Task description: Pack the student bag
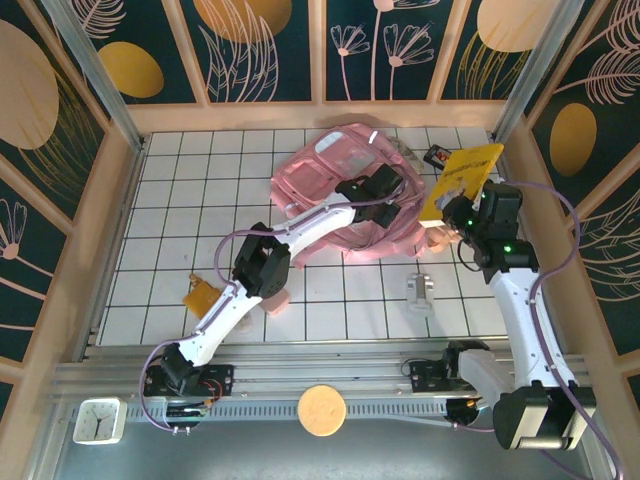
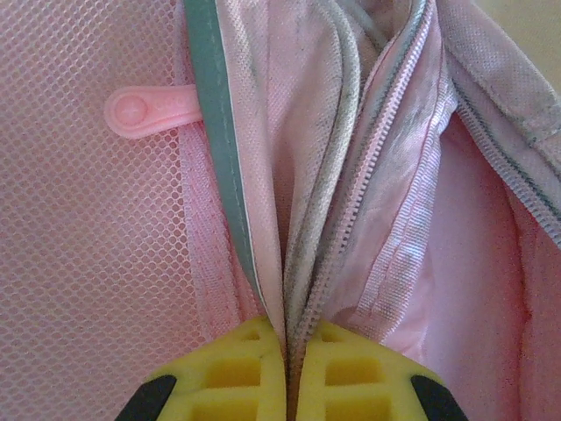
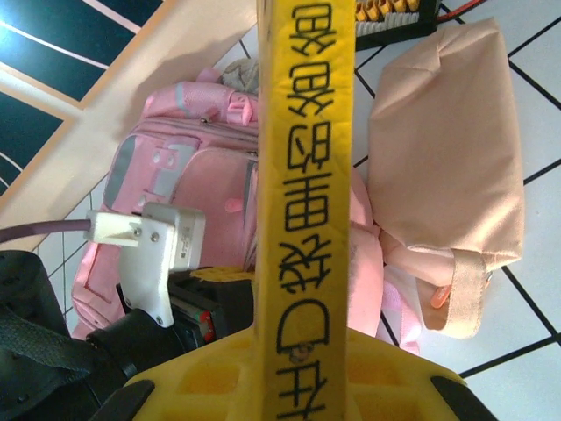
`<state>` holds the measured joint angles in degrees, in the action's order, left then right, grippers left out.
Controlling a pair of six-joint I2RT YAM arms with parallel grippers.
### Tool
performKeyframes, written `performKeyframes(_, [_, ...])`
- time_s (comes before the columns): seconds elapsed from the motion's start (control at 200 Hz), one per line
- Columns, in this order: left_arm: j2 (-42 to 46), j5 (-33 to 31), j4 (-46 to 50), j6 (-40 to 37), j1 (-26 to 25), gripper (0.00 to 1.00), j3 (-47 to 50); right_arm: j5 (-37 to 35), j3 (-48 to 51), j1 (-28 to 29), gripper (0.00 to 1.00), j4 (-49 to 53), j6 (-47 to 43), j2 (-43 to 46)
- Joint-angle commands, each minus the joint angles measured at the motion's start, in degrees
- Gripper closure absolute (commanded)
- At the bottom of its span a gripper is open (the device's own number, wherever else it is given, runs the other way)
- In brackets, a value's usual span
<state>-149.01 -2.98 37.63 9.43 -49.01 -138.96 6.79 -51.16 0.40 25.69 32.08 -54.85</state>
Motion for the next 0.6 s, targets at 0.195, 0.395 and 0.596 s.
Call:
performKeyframes(0.195, [13.2, 3.4, 9.8, 6.5, 5.6, 1.00, -10.1, 12.0, -2.3, -0.4, 1.00, -0.6, 3.5, -0.3])
performKeyframes(0.395, [11.2, 2.2, 22.1, 5.5, 5.7, 1.00, -27.7, 20.0, 0.8, -0.3, 1.00, -3.3, 10.4, 1.7])
performKeyframes(0.596, [12.2, 2.7, 26.8, 3.9, 5.7, 1.00, -32.1, 27.5, 6.9, 1.4, 1.00, -17.5, 20.1, -0.7])
